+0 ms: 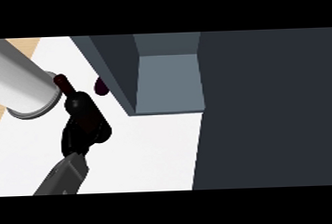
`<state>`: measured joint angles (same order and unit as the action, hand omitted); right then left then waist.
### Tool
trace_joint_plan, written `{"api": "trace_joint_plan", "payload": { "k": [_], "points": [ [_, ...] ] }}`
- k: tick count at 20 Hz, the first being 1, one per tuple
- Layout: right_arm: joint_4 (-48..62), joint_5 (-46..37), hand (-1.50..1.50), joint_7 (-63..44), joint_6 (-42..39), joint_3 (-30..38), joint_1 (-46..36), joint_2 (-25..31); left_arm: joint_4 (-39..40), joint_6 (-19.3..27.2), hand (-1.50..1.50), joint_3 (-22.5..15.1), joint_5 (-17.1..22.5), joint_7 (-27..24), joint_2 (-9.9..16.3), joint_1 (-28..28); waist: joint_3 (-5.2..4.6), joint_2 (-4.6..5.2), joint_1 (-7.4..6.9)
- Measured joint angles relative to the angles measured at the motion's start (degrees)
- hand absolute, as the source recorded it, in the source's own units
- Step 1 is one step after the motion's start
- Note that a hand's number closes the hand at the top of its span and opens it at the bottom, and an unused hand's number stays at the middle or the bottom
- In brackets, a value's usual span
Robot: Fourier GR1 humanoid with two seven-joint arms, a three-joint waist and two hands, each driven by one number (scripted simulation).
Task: Pick up the wine, place it into the cabinet and close the cabinet
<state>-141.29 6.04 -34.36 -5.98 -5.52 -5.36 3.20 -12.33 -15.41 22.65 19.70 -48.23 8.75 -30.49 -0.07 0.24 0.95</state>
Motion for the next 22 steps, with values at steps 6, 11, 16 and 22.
{"api": "trace_joint_plan", "payload": {
  "k": [6, 11, 16, 22],
  "points": [
    [-0.26, -0.06, -1.5, 0.76, -0.08, -1.41, 1.69, -0.93, 0.14, -1.71, 1.5, -0.37, 0.35, 1.34, 0.15, -1.12, -0.01, 0.0, 0.09],
    [0.57, 0.34, -1.5, 2.19, -1.16, -0.25, 2.36, -0.67, -1.75, -3.45, 1.5, -2.52, -0.78, 0.61, -0.81, 2.11, 0.03, -0.12, -0.32],
    [0.8, 0.82, -1.5, 2.63, -1.78, 1.46, 2.43, -0.41, -7.85, -4.12, 1.5, -4.69, -0.73, 1.49, -2.43, 7.06, 0.1, -0.37, -0.96],
    [0.72, 0.75, -1.5, 2.14, -1.6, 0.36, 2.67, -0.88, -16.49, -6.08, 1.5, -7.14, 0.46, 5.08, -4.06, 11.23, 0.1, -0.45, -1.15]
  ]
}}
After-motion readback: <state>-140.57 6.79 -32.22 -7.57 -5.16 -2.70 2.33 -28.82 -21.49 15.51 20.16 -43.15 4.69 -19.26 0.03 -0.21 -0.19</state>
